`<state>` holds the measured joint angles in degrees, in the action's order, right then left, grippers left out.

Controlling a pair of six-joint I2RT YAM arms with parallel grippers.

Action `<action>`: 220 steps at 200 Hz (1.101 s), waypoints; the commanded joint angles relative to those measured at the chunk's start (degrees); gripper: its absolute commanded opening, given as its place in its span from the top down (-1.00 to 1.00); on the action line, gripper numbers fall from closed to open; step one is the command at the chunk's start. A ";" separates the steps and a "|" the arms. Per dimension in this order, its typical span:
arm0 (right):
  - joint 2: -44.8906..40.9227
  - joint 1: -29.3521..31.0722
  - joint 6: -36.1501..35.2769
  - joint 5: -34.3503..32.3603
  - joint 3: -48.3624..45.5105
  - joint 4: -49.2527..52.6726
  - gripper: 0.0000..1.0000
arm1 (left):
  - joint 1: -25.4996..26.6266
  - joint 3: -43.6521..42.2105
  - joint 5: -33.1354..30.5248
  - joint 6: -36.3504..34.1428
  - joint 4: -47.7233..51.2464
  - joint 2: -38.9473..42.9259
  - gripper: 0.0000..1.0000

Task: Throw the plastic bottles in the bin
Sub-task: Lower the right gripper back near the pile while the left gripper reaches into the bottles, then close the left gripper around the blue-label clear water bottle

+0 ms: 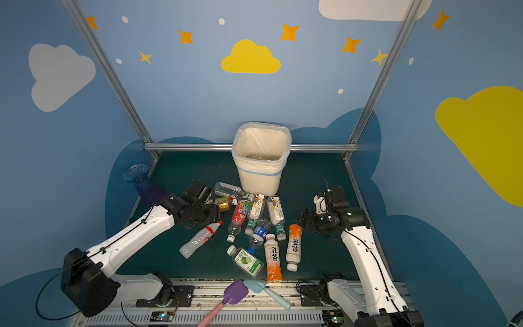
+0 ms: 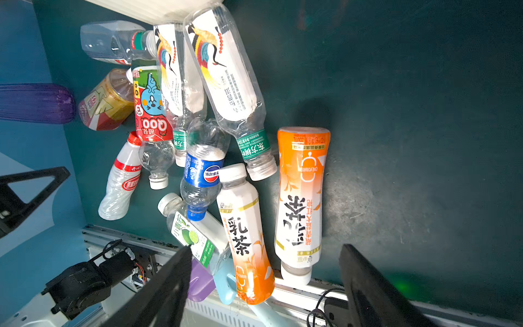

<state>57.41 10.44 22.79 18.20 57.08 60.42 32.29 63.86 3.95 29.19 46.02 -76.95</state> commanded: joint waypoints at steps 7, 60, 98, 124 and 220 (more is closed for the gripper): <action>0.91 2.02 1.57 -0.80 -0.72 -1.81 -0.65 | 3.73 3.30 0.10 -0.92 -1.52 -4.11 -0.28; 3.70 2.81 0.70 -0.09 -2.35 -1.88 -0.65 | 13.43 7.48 0.13 0.37 -3.07 -12.52 -0.25; 3.47 2.79 0.24 0.78 -4.06 -2.14 -0.62 | 18.22 13.60 0.89 -0.14 -0.27 -20.06 -0.13; 2.64 2.80 -0.41 0.71 -4.61 -1.28 -0.61 | 19.45 17.67 3.02 -0.91 1.18 -24.84 -0.05; -1.59 2.65 -0.97 -0.95 -5.84 1.97 -0.62 | 21.04 22.31 5.72 -2.72 1.77 -33.19 -0.09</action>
<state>56.86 13.02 22.11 17.93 52.01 60.69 53.17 84.49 9.21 27.64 46.13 -109.16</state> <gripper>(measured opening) 0.807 0.531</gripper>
